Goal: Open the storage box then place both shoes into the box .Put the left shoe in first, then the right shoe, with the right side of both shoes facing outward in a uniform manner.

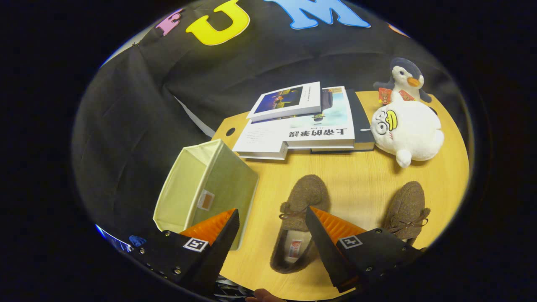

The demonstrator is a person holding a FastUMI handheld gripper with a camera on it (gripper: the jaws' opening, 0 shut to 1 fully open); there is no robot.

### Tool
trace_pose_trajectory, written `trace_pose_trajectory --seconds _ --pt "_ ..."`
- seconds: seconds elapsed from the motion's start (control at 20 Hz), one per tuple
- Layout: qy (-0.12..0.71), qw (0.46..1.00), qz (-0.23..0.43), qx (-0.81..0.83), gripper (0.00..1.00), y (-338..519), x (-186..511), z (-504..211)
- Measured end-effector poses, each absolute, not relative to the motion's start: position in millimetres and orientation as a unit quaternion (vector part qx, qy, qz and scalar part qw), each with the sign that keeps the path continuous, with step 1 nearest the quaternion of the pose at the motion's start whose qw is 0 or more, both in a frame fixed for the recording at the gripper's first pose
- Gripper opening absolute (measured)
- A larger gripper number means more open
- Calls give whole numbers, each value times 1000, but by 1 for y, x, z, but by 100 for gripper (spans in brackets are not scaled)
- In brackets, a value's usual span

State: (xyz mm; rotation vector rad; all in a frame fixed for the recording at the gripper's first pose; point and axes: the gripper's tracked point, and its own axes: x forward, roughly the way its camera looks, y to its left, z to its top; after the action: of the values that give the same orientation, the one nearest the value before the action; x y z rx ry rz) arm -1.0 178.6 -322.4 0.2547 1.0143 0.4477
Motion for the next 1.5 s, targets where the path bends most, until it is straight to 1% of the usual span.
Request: trace_pose_trajectory --seconds 0.2,0.45,0.55,0.65,0.7,0.8,0.9,0.95,1.0,1.3,1.5 --pt "506 836 190 90 97 160 -17 -354" --pt "537 829 148 47 96 144 -24 -394" --pt "546 826 133 34 94 141 -22 -407" --pt "548 827 120 27 87 139 -16 -417" --pt "548 828 115 23 86 138 -12 -421" --pt "553 826 110 19 71 139 -5 -431" --pt "564 816 122 36 31 149 -7 -435" --pt "568 815 114 37 18 147 -6 -433" --pt "571 813 109 33 4 145 -6 -430" --pt "570 812 117 37 4 147 -9 -393" --pt "570 808 141 51 4 159 -11 -351"
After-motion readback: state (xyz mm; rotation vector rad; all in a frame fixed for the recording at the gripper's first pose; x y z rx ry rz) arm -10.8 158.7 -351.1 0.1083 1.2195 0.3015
